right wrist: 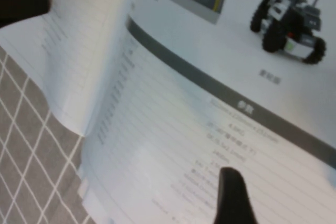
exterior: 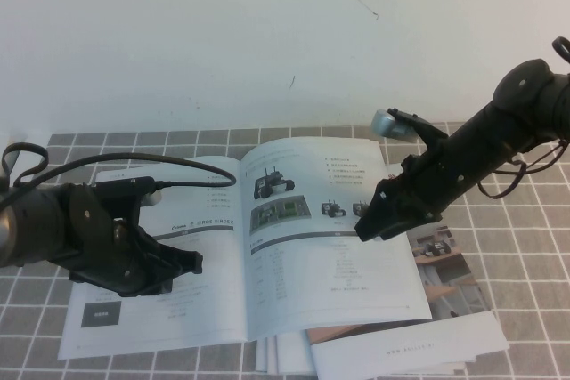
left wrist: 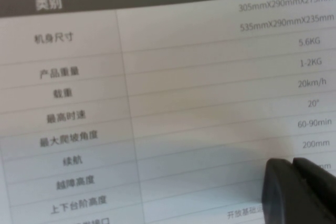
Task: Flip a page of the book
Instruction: Open the closed book
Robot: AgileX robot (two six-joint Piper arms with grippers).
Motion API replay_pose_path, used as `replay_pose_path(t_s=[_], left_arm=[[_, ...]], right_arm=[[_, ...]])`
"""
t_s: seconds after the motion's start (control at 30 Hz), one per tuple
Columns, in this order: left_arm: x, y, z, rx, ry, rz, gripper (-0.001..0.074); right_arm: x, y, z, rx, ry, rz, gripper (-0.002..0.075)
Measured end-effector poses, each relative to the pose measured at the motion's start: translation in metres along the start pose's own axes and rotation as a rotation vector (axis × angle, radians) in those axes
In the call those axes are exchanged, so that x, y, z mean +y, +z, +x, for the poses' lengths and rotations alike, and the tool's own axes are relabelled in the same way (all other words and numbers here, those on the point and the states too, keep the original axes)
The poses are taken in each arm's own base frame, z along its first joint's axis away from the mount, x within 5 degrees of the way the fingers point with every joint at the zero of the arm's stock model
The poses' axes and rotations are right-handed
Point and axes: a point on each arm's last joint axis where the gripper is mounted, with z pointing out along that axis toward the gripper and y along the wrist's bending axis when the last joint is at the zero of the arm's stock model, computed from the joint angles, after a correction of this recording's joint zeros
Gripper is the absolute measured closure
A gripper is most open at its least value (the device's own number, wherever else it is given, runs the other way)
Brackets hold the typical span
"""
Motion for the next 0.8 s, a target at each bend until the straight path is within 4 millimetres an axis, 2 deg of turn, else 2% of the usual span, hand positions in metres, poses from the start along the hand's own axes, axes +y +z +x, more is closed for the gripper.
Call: replay_pose_path(t_s=[0.17,0.33,0.57,0.67,0.8], left_arm=[[0.0,0.0,0.0,0.0,0.0,0.0,0.0738],[-0.002,-0.002,-0.002,0.002,0.015,0.007,0.0738],[-0.015,-0.031,-0.032,-0.119,0.086,0.047,0.0738],[-0.017,-0.026,-0.041,-0.119,0.1,0.049,0.0738],[-0.017,-0.003,-0.048,-0.08,0.096,0.043,0.0738]], right_arm=[[0.003,0.0,-0.001,-0.011,-0.016,-0.036,0.0318],[-0.003,-0.005,-0.001,0.017,-0.031,0.018,0.0318],[-0.016,-0.026,-0.008,-0.006,-0.01,0.095,0.0318],[-0.017,-0.026,-0.009,-0.014,-0.015,0.105,0.0318],[-0.018,-0.027,-0.01,-0.033,-0.017,0.12,0.0318]])
